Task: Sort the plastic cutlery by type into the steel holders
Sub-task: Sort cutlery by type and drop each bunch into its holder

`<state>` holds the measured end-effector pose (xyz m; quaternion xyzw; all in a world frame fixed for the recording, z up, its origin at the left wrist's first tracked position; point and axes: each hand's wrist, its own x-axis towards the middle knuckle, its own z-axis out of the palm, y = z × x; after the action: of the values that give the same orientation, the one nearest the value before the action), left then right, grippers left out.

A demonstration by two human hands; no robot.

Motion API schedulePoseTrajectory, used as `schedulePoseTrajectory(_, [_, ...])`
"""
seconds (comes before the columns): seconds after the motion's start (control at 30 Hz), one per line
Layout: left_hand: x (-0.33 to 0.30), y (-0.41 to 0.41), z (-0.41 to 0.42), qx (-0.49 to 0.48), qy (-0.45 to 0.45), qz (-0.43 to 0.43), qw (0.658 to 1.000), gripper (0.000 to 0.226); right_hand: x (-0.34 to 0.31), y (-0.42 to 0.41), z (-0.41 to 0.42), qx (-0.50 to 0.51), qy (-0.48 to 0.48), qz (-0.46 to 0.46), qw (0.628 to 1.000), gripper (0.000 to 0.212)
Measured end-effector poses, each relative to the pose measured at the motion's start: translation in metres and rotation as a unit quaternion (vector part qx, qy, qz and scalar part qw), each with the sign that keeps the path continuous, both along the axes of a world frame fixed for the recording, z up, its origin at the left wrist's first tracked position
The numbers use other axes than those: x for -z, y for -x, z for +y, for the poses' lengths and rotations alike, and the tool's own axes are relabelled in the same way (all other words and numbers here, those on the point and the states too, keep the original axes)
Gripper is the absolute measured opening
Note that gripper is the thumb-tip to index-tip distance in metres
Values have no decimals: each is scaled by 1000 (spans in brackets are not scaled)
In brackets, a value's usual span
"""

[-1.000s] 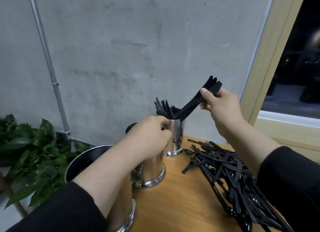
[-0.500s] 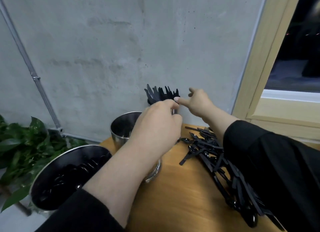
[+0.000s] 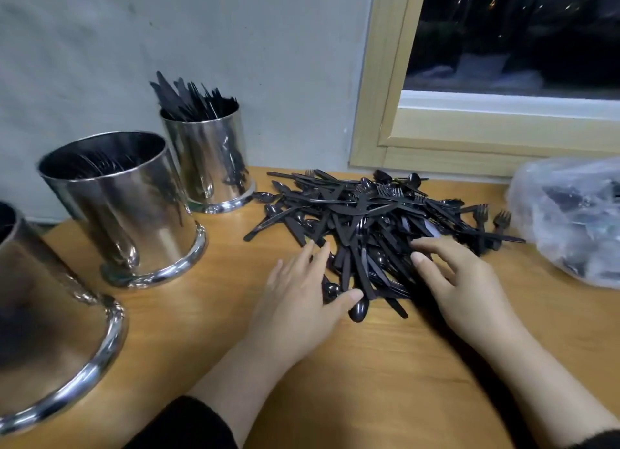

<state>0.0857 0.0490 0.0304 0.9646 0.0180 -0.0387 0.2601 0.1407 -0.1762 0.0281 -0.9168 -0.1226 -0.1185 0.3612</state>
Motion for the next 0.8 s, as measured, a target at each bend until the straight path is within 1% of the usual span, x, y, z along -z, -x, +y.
schedulePoseTrajectory(0.1, [1, -9, -22, 8, 12, -10, 1000, 86, 6, 0, -2, -18, -24, 11, 999, 25])
schedulePoseTrajectory(0.2, [10, -19, -38, 13, 31, -23, 999, 85, 7, -4, 1, -43, -13, 18, 999, 30])
schedulePoseTrajectory(0.3, [18, -28, -48, 30, 108, -46, 993, 85, 11, -5, -1, -60, -8, 26, 998, 30])
schedulePoseTrajectory(0.4, [17, -28, -44, 36, 186, -52, 981, 82, 9, -5, -5, -59, -19, 25, 998, 25])
schedulePoseTrajectory(0.47, [16, -25, -32, 16, 197, -68, 978, 74, 7, -4, -6, -65, -14, 24, 998, 19])
schedulePoseTrajectory(0.57, [18, -25, -12, -17, 161, -122, 979, 44, 2, 0, -8, -77, 14, 22, 997, 14])
schedulePoseTrajectory(0.6, [17, -26, -8, -22, 147, -143, 978, 35, -1, 1, -10, -86, 26, 22, 996, 16])
schedulePoseTrajectory(0.63, [18, -26, -6, -25, 134, -155, 978, 30, -4, 2, -11, -98, 41, 25, 994, 19])
schedulePoseTrajectory(0.7, [15, -25, -7, -24, 108, -143, 983, 33, -10, 4, -12, -124, 78, 38, 988, 28])
schedulePoseTrajectory(0.8, [7, -21, -10, 5, 13, -73, 997, 45, -16, 9, -12, -143, 119, 63, 981, 38])
